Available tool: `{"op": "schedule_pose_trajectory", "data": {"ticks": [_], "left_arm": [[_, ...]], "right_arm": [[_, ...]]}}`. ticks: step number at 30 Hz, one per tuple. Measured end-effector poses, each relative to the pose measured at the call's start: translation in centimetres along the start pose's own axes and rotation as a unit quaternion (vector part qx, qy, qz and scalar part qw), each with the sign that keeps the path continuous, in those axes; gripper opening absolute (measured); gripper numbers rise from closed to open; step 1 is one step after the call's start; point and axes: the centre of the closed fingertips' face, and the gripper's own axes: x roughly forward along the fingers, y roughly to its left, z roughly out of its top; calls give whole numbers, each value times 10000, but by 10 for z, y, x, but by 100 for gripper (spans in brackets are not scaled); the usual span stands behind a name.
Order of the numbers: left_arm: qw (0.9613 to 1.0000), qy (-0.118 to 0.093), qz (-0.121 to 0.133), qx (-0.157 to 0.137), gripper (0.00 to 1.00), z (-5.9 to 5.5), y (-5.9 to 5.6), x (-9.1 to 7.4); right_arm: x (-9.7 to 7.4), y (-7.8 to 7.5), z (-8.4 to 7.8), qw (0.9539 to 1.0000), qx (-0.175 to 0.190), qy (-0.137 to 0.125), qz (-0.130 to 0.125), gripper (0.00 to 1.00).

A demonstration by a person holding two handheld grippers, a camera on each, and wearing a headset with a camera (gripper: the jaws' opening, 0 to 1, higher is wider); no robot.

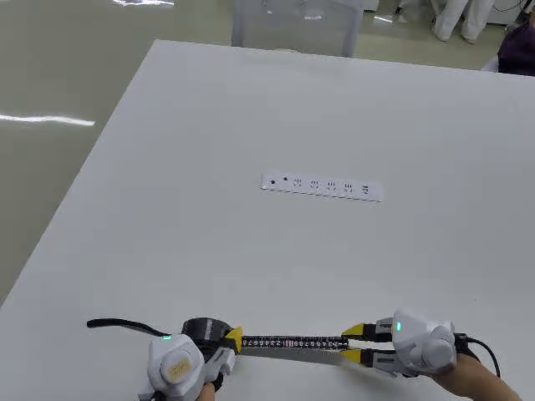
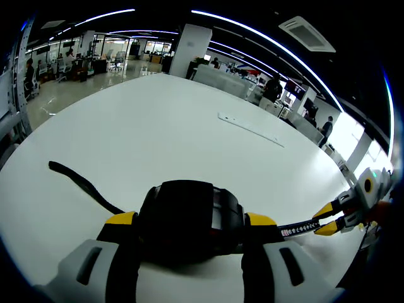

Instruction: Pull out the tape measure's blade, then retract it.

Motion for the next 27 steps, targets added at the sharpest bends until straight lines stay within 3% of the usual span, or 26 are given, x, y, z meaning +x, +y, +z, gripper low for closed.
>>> {"op": "schedule_pose_trajectory", "data": {"ticks": [27], "left_arm": [[10000, 53, -14, 39, 62, -1, 0, 0]], "right_arm": [[3, 0, 3, 10000, 2, -24, 43, 13]]}}
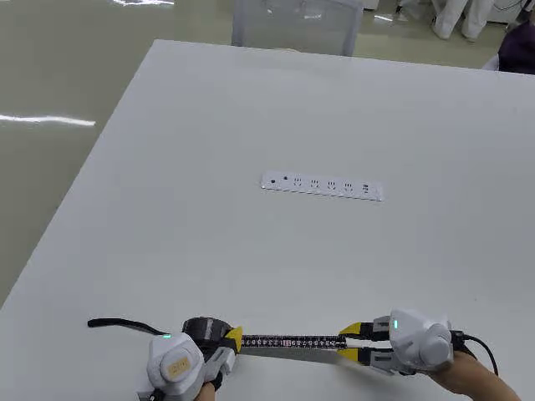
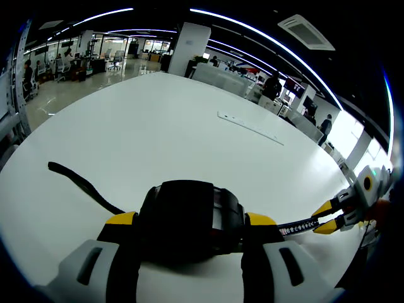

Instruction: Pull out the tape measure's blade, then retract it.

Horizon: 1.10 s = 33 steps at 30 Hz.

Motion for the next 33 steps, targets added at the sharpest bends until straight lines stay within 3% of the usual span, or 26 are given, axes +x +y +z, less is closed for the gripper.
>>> {"op": "schedule_pose_trajectory", "data": {"ticks": [33], "left_arm": [[10000, 13, -33, 6, 62, 0, 0, 0]], "right_arm": [[16, 3, 8, 9999, -8, -56, 125, 13]]}}
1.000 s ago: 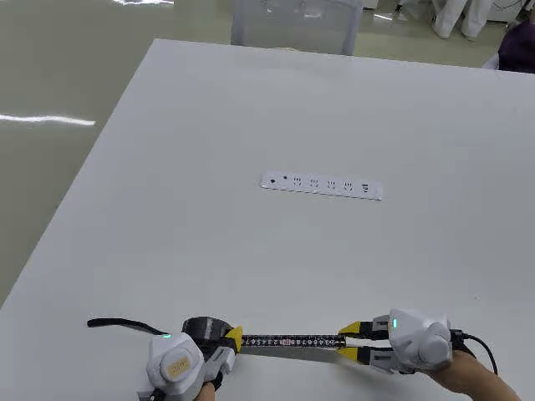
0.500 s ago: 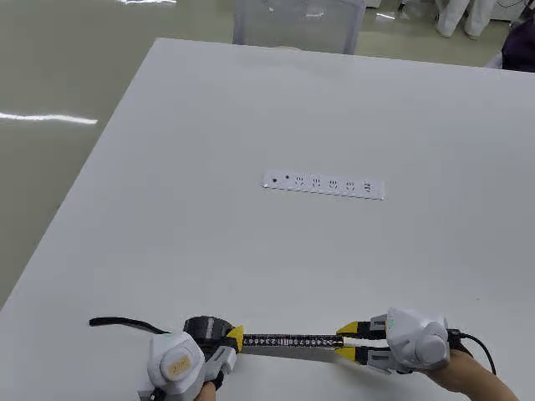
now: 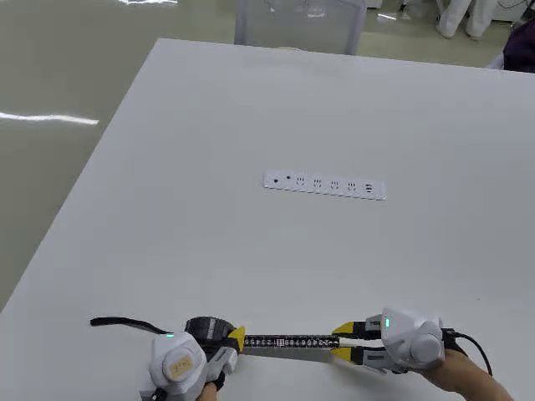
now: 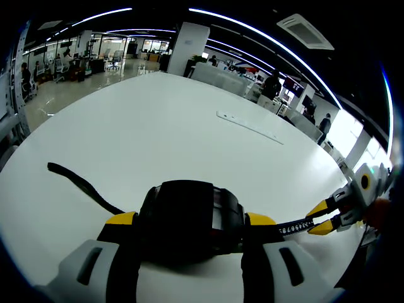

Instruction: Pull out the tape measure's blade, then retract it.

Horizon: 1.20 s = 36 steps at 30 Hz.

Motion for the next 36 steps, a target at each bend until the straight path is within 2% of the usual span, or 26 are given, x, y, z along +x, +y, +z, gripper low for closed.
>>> {"op": "schedule_pose_trajectory", "data": {"ticks": [36], "left_arm": [[10000, 0, -5, -57, 62, 1, 0, 0]], "right_arm": [[21, 3, 13, 9999, 23, -65, 105, 13]]}}
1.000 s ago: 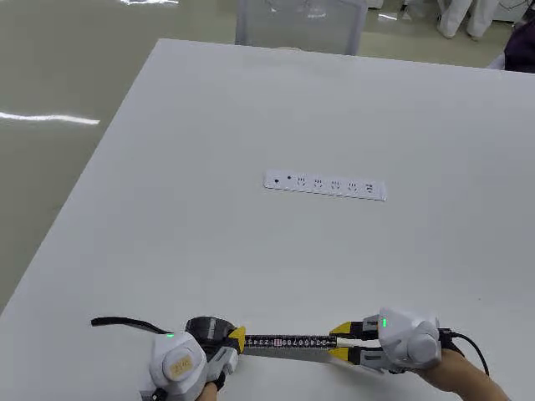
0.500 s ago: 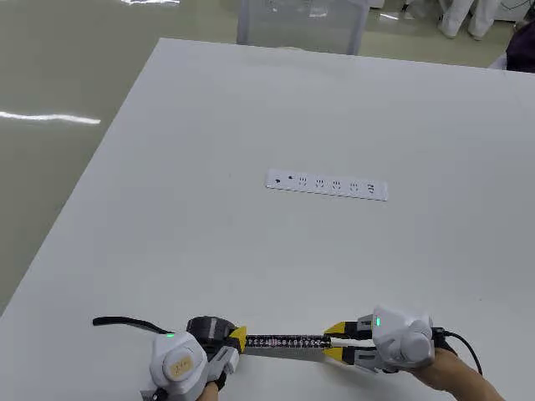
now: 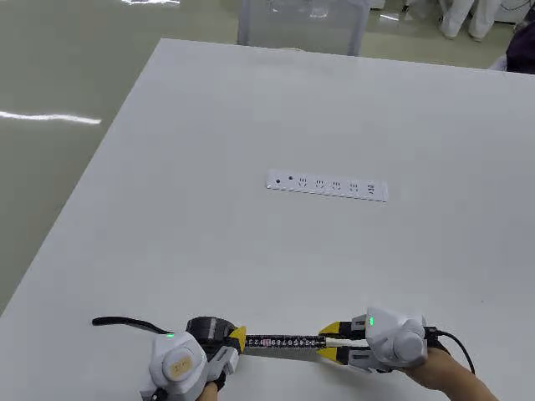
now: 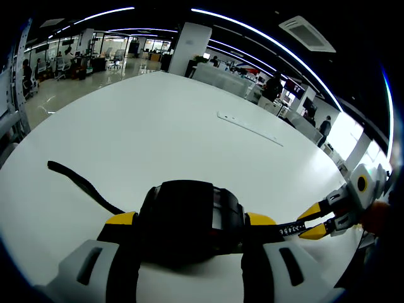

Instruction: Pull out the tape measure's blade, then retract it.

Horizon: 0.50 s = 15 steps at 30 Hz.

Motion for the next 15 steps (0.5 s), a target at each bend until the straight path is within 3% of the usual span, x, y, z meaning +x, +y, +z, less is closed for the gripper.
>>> {"op": "schedule_pose_trajectory", "data": {"ticks": [15], "left_arm": [[10000, -1, -19, -54, 62, 1, 0, -1]], "right_arm": [[7, 1, 5, 10000, -5, -30, 37, 13]]}}
